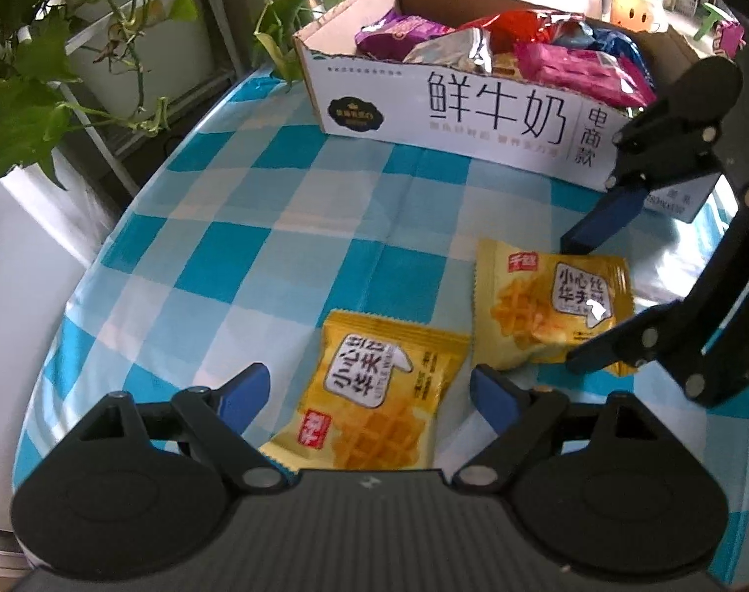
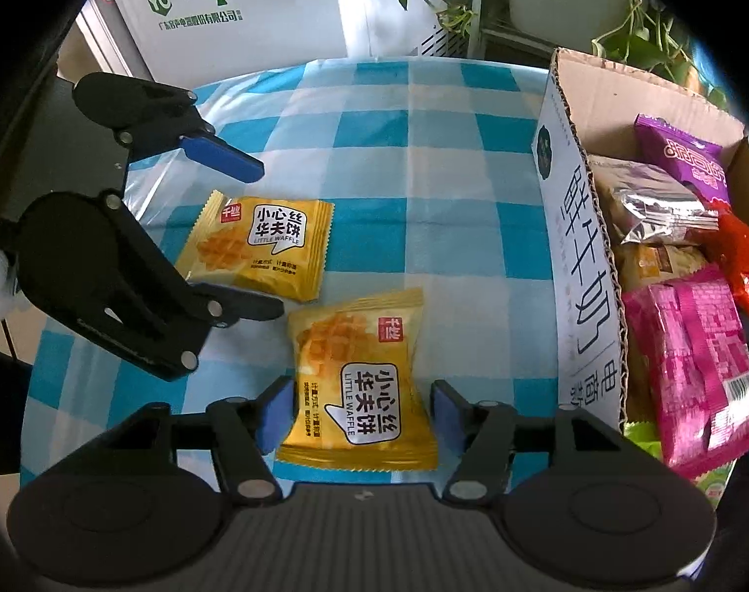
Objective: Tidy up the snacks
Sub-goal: 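Grasp a yellow waffle pack with the right tool while the left tool grasps the other, then lift the yellow pack with the right tool while the left tool carries its pack to the box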
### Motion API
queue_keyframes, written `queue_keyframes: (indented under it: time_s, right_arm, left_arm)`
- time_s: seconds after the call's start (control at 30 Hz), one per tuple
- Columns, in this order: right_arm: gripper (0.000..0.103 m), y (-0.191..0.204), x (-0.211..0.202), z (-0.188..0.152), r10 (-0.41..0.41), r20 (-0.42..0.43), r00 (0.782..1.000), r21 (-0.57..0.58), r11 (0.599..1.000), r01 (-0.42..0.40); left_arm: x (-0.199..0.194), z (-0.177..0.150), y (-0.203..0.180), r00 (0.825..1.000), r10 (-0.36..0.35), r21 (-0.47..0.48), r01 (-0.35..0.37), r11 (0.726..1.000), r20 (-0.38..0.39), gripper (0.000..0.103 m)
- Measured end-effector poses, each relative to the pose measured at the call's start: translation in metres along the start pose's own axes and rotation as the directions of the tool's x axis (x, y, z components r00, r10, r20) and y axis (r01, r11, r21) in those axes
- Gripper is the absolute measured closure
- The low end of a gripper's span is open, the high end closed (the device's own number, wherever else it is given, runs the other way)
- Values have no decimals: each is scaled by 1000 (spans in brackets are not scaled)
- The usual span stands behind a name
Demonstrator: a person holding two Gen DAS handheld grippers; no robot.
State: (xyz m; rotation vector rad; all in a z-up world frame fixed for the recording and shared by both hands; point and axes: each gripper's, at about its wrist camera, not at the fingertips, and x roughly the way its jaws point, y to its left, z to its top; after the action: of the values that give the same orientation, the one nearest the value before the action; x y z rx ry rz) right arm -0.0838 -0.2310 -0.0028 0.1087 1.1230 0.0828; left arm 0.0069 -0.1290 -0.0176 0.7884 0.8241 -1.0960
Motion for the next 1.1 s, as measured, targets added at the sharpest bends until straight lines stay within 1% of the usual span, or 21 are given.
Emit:
queue_keyframes:
  time_s: [0.07,0.17,0.23,0.33,0.43,0.47,0.53,0.67,0.77,0.83,0.93,1.03,1.1]
  right_arm:
    - [34,0,0,1,-7,2,1000,-5,1000,7]
    - [34,-1,3,3,-2,0,1000,3,1000,2]
    - [33,-1,4,5,-3,2,1000,-4,1000,3]
    - [33,1,7,8,-8,4,1000,-14,1000,8]
    - [37,2,9,10,-12,7,1000,-21,1000,12]
    - [42,1,9,10,-12,8,1000,-24,1000,13]
    - [46,1,9,10,-6,10,1000,-26,1000,7]
    - [49,-1,5,8,6,14,1000,-17,1000,-6]
    - [49,-1,0,8,12,34,999,-10,1000,-11]
    - [49,-1,-4,10,11,51,999,-4,1000,-11]
    - [49,-2,-9,11,4,70,998,15,1000,-5]
    - [49,-3,-15,13,3,89,996,30,1000,-6]
    - [49,-1,-21,12,7,103,995,31,999,-10]
  left_arm:
    - [0,-1,1,1000,-6,-14,6,1000,4,16]
    - [-1,-4,5,999,-44,-66,45,997,11,27]
    - [-4,-6,4,998,-66,-94,68,993,20,40]
    - [-8,-7,-3,999,-48,-122,50,991,26,49]
    - [-10,-8,-6,1000,-23,-171,26,985,21,50]
    - [-11,-9,-7,1000,-15,-189,18,982,18,50]
    - [-13,-11,-9,1000,2,-226,0,974,11,50]
    - [-18,-15,-15,998,55,-280,-54,958,-4,50]
    - [-28,-17,-15,995,102,-349,-97,932,-4,50]
    - [-36,-20,-14,991,132,-405,-117,907,10,50]
    - [-47,-28,-10,988,151,-515,-111,850,36,50]
    - [-53,-34,-16,980,196,-569,-138,811,42,50]
    - [-56,-40,-20,977,209,-614,-137,778,47,50]
